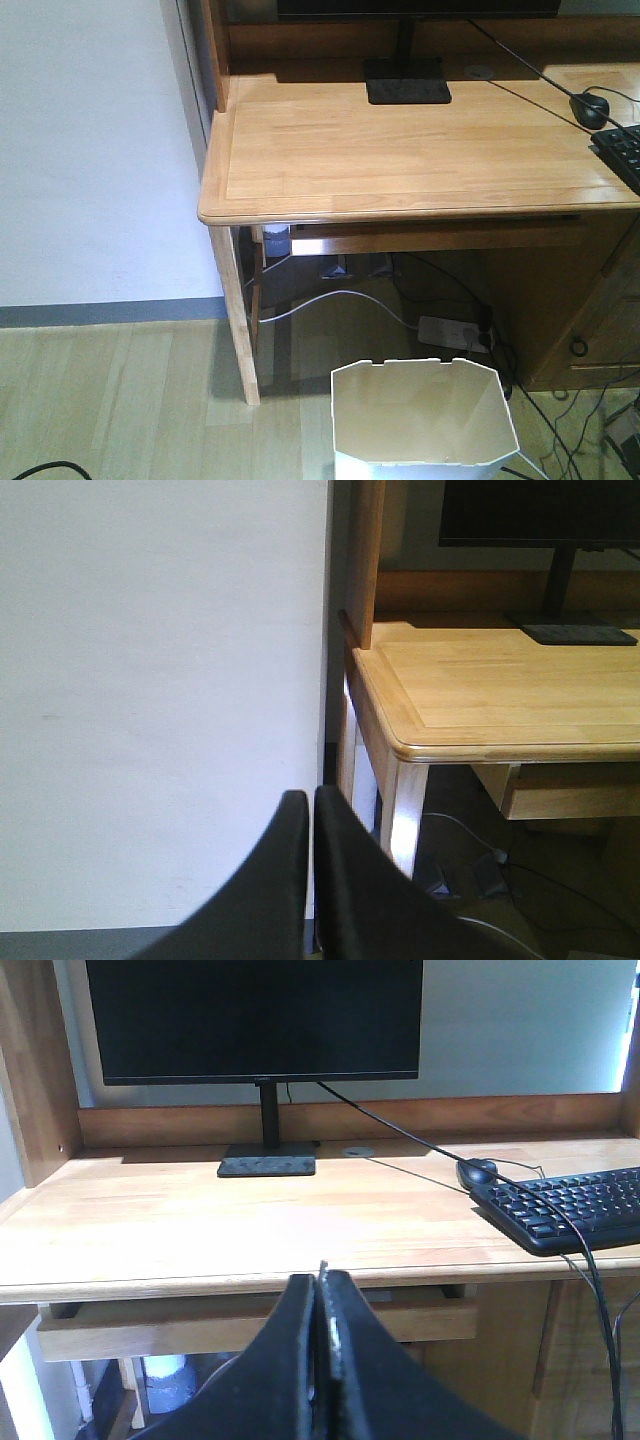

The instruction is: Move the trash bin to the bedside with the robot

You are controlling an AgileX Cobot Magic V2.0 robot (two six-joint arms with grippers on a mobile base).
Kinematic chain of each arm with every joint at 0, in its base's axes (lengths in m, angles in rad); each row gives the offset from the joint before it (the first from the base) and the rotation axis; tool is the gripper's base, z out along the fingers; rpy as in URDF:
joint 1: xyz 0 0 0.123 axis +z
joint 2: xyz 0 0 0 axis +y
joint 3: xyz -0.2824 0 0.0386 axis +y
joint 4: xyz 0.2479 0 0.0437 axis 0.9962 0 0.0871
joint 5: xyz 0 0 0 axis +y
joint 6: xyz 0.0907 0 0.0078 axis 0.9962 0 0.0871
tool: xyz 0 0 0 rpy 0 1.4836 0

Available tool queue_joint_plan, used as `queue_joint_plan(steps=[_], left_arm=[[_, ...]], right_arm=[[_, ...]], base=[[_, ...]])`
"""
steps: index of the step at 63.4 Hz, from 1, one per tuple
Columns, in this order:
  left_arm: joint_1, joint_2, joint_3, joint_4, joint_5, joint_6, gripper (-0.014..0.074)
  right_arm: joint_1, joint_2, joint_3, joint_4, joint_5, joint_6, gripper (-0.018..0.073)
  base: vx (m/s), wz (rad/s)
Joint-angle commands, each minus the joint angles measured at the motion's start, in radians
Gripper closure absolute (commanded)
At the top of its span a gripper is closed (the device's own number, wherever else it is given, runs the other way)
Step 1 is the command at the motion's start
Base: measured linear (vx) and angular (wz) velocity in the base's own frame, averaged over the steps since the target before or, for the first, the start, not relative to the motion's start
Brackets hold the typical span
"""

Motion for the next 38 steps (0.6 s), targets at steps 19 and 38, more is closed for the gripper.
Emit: queue_joint_plan(steps=[19,38], left_arm=[[-0.001,-0.013,0.026,0.000,-0.081,-0.002,0.0602],[-0.001,-0.013,0.026,0.000,-0.081,-0.002,0.0602]], right_arm=[[-0.008,-0.011,0.017,-0.004,-0.074,-0.004,0.0569],[-0.008,-0.011,0.017,-0.004,-0.074,-0.004,0.0569]], base=[[0.00,0.00],[0.00,0.00]])
